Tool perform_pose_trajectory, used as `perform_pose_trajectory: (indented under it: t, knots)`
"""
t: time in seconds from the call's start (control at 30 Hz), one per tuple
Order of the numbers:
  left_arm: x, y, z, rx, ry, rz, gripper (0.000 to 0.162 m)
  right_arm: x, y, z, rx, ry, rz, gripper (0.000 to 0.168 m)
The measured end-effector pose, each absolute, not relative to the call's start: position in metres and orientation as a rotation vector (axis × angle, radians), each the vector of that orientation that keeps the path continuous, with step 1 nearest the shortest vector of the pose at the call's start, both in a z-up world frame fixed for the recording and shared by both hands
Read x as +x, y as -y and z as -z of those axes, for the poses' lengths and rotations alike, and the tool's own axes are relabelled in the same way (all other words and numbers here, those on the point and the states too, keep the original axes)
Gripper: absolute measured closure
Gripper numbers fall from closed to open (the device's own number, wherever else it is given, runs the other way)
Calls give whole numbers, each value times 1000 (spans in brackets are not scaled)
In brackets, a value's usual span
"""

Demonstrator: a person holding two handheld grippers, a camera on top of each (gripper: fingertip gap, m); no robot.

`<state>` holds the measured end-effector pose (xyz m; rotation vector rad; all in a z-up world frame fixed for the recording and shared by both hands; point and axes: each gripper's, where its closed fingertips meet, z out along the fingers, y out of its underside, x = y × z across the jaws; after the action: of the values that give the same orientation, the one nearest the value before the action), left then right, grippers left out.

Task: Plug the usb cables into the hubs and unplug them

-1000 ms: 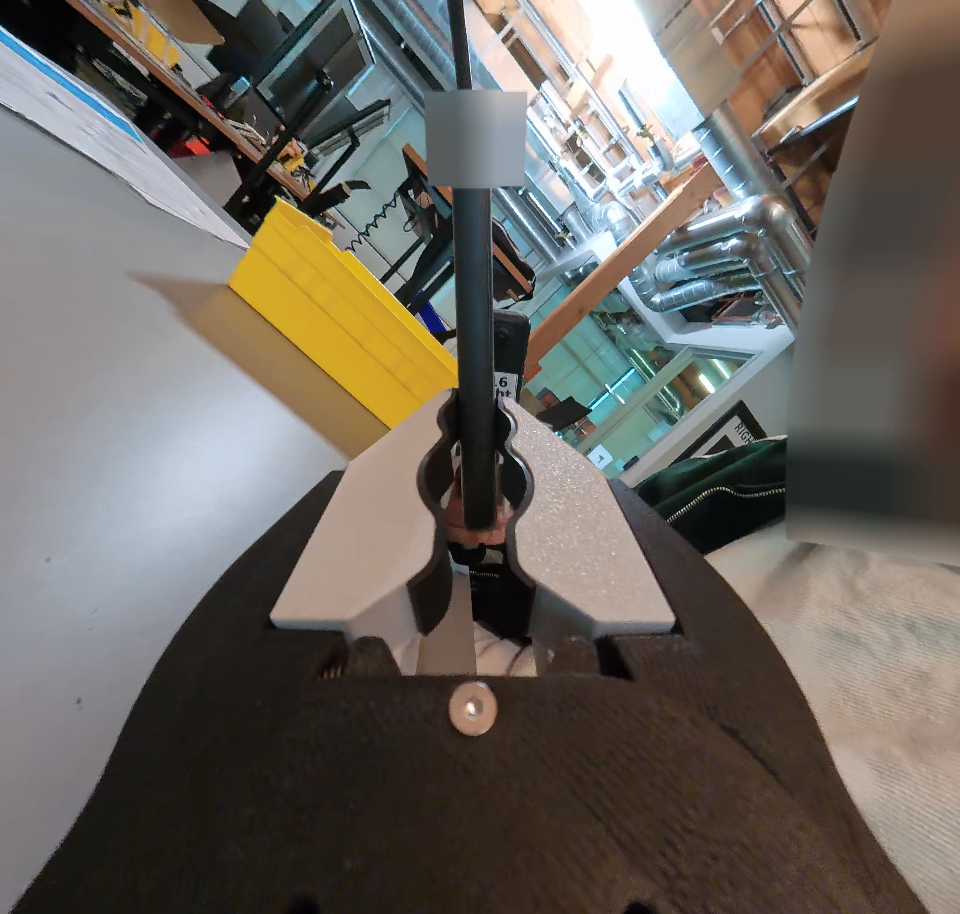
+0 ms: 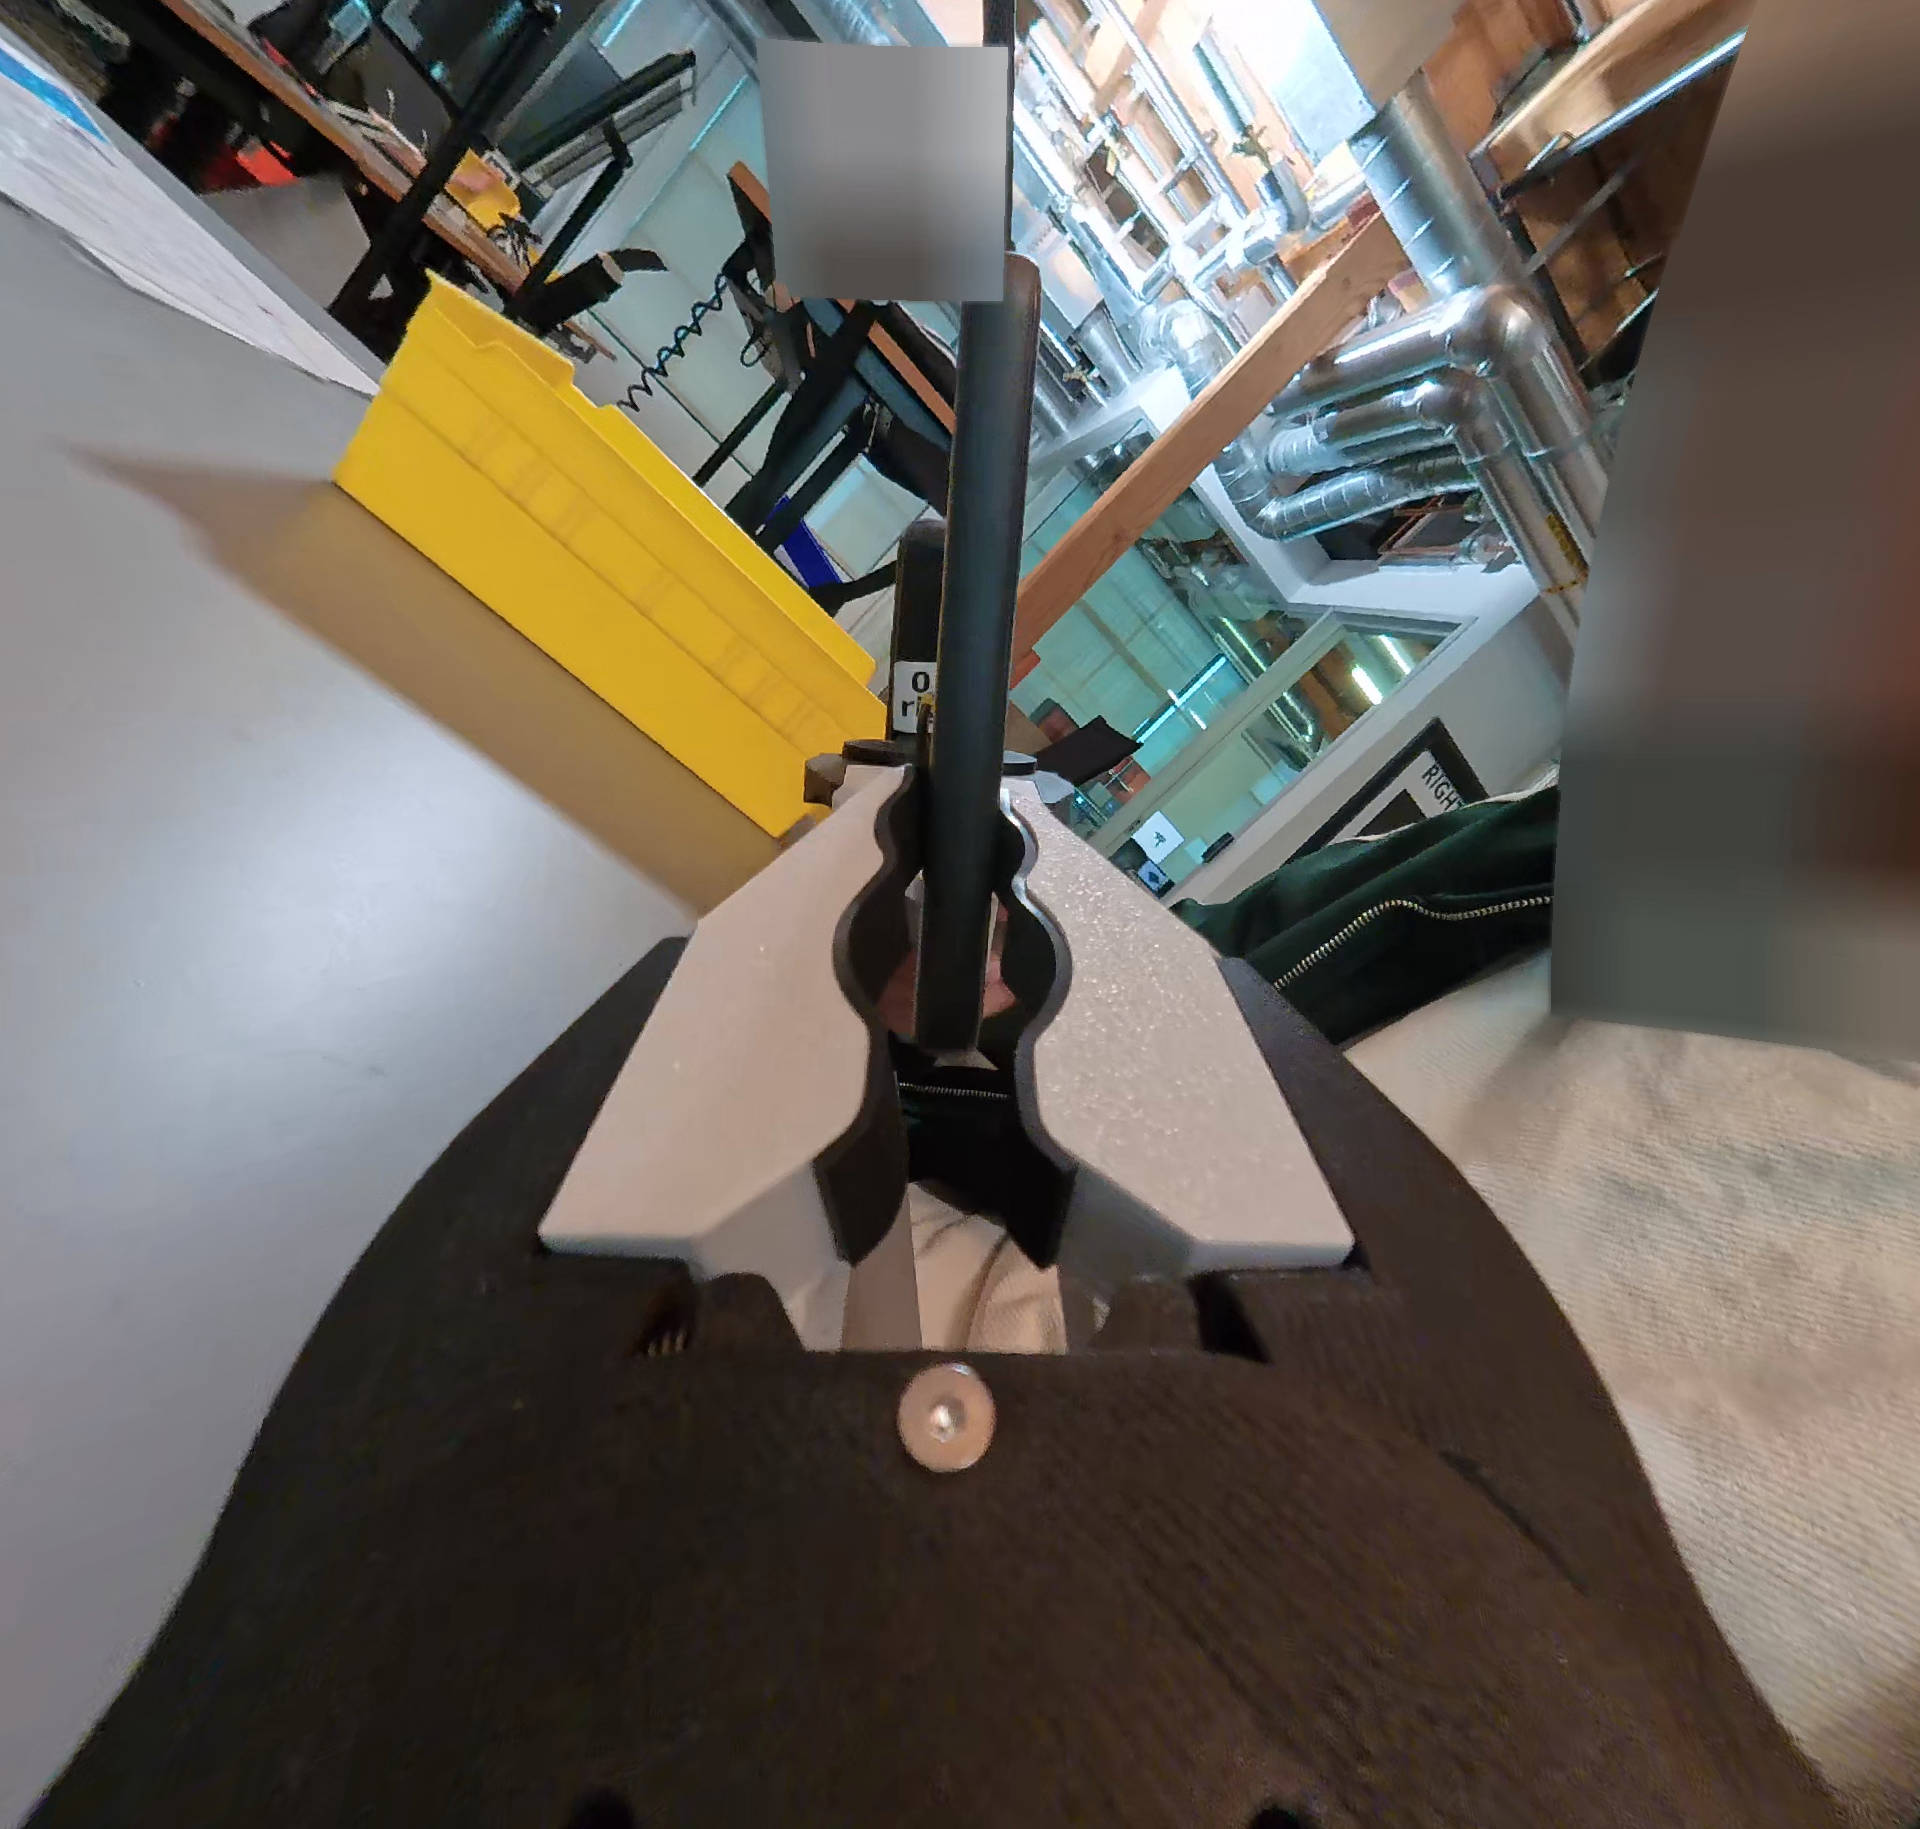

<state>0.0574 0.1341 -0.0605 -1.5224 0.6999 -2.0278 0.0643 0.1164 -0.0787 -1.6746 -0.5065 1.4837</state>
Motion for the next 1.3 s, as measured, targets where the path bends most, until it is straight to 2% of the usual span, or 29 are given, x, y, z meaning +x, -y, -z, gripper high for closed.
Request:
perform_pose_trajectory:
  t: [0.83,0.9,1.17,1.3]
  knots:
    - [52,-150,61,-1510,-565,2039,147,66,-117,77,-1647,541,-1459,163]
    - [48,-152,58,-1489,-531,2086,151,64,-115,78,-1649,568,-1452,163]
    - [47,-153,56,-1472,-568,2028,152,71,-123,77,-1618,491,-1469,163]
    - [45,-158,56,-1471,-537,2017,153,84,-133,69,-1563,406,-1445,155]
